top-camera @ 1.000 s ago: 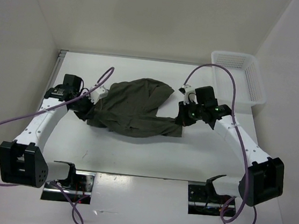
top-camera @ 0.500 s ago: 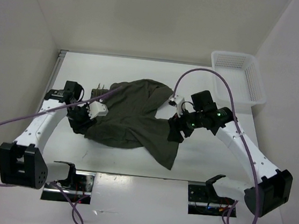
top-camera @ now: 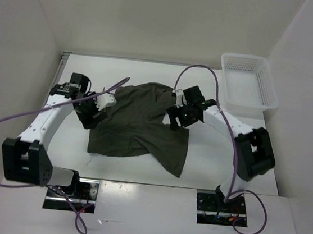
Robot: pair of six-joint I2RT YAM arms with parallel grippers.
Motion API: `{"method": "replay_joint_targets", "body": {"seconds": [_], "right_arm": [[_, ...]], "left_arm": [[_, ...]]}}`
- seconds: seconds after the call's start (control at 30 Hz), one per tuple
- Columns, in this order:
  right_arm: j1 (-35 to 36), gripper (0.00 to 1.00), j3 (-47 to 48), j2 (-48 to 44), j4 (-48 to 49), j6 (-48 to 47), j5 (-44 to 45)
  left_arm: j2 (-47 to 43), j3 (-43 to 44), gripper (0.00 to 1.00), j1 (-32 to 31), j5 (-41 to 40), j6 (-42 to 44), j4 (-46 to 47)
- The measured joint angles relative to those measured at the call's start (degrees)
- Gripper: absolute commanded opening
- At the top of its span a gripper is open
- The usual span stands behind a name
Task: Fold and stack the shorts
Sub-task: Flatten the shorts out
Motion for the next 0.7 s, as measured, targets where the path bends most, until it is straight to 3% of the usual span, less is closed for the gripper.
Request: {"method": "replay_joint_targets", "body": {"seconds": [0.17,0.27,0.43,0.53,0.57,0.6,0.63,0.7], "right_arm": [[-9.16,0.85,0.94,10.78,2.75,2.54,5.92],[-12.48,0.85,3.21,14.51,2.71,2.62,6.25],[-11.76,0.83,6.16,15.85,2.73,2.12,2.47],[-11.39,0.49,6.14,16.11,2.40,1.66,0.57],[-11.30,0.22,6.14,16.37,2.36,1.81,0.20],[-11.28,0.11,6.14,16.65,2.36,1.75,-0.17],[-11.23,0.02,6.14,17.00,2.36,2.10,-0.46],[-11.45,0.00,6.34,17.68,2.23,2.84,-0.02]], "left_arm": [[7.37,-1.77,1.00,-1.60,-0.55,-2.89,6.58],[7.34,-3.67,1.00,-3.54,-0.31,-2.84,6.25],[8.13,-3.91,1.00,-6.16,2.08,-2.29,3.30],[8.20,-5.11,1.00,-7.91,1.53,-2.05,3.10],[8.24,-5.88,1.00,-8.94,1.40,-2.03,3.10],[8.41,-6.75,1.00,-10.23,1.27,-2.05,3.08],[8.63,-7.61,1.00,-11.63,0.98,-2.08,3.13],[9.31,-9.68,1.00,-14.71,-0.35,-2.47,4.04]]}}
